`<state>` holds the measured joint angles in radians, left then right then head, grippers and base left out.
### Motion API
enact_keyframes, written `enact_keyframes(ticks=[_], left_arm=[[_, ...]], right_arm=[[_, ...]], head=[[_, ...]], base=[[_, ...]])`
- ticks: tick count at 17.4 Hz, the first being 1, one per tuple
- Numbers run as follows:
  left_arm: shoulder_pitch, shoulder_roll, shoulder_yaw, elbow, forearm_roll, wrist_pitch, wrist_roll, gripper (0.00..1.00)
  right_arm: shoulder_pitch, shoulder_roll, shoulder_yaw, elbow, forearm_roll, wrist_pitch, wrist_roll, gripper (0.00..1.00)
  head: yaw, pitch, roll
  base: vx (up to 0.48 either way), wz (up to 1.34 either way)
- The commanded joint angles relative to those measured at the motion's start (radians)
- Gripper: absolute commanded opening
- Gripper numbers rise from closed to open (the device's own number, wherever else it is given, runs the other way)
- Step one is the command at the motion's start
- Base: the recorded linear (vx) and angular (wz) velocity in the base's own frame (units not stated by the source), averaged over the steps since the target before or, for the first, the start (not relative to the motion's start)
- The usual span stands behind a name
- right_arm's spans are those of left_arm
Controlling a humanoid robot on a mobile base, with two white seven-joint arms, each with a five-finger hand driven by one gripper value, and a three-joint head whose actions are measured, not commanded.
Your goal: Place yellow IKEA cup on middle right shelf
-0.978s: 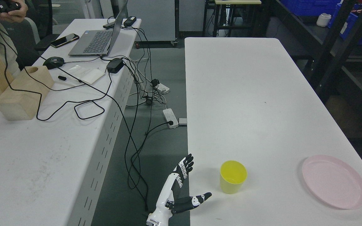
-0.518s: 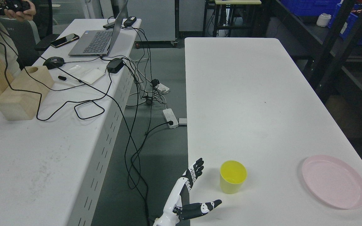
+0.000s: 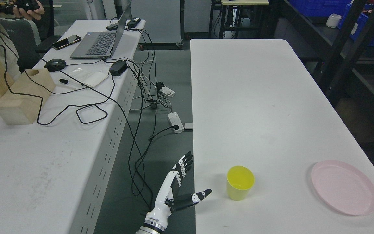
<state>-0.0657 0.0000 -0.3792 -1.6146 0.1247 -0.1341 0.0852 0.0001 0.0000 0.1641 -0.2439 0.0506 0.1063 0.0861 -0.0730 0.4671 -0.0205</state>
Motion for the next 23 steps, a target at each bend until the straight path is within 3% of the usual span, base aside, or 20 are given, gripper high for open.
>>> enact_keyframes(ticks=[1, 8, 15, 23], left_arm=[[-0.054, 0.017, 0.082, 0.047, 0.013, 0.011, -0.002, 1.0], [-0.147, 0.017, 0.068, 0.119, 0.015, 0.019, -0.004, 1.0], [-0.146, 0.017, -0.164, 0.111, 0.015, -0.015, -0.004, 1.0], [-0.16, 0.017, -0.273, 0.114, 0.015, -0.015, -0.007, 1.0]], right_arm=[[0.006, -0.017, 0.0, 0.0, 0.0, 0.0, 0.0, 0.99], [0.006, -0.017, 0.0, 0.0, 0.0, 0.0, 0.0, 0.99], [0.006, -0.017, 0.0, 0.0, 0.0, 0.0, 0.0, 0.99], [0.006, -0.017, 0.0, 0.0, 0.0, 0.0, 0.0, 0.99]], head=[[0.0, 0.0, 0.0], [0.0, 0.0, 0.0], [0.0, 0.0, 0.0], [0.0, 0.0, 0.0]], base=[[0.0, 0.0], [0.007, 0.0], [0.039, 0.04], [0.006, 0.0]])
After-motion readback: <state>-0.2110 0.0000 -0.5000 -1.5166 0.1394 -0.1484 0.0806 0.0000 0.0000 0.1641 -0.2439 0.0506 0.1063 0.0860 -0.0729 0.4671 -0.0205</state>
